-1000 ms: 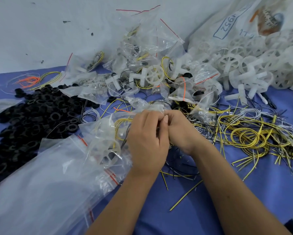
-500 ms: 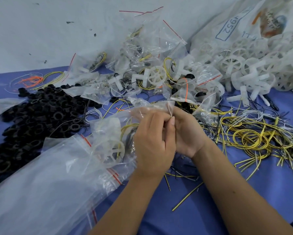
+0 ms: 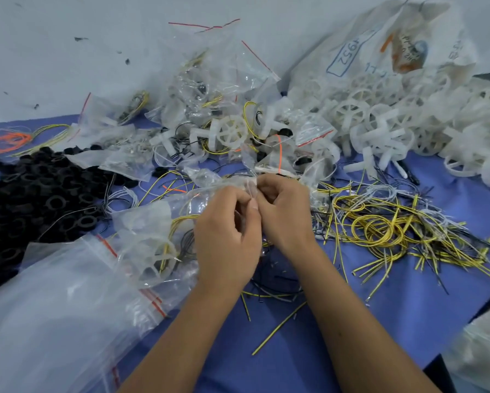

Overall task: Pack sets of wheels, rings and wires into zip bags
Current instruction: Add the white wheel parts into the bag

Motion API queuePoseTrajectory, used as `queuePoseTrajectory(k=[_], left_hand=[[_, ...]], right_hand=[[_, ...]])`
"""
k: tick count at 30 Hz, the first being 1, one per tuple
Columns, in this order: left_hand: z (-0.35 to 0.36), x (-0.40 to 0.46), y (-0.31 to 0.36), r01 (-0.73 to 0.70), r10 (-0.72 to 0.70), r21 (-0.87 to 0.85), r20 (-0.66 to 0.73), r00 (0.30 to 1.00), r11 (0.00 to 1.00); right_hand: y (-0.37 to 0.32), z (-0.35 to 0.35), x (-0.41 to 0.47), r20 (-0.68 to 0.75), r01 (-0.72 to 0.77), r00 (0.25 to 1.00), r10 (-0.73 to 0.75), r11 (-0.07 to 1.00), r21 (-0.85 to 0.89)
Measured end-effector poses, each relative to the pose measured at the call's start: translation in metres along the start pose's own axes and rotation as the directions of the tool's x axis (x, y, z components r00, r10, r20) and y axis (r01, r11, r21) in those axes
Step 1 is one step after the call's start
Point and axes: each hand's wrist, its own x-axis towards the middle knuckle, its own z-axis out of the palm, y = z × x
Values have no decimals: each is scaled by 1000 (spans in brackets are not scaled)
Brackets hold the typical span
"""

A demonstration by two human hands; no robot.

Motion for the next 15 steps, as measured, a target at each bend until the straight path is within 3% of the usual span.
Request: queuePoseTrajectory(k=[3, 7, 10, 13, 15], left_hand=[[6, 3, 12, -47, 46, 4, 73, 996, 999], [29, 2, 23, -131, 96, 88, 327, 940, 987], [50, -1, 25, -153, 72, 148, 449, 891, 977], [64, -5, 25, -140, 44, 176, 464, 885, 974], [70, -7, 24, -123, 24, 176, 481, 877, 977]], right_hand=[[2, -23, 3, -111, -23, 994, 12, 995, -97], [16, -72, 13, -222, -99, 975, 25, 939, -329], [29, -113, 24, -297, -206, 954, 41, 810, -549], [45, -146, 37, -342, -322, 933, 114, 690, -648], [57, -161, 48, -300, -362, 932, 204, 576, -733]])
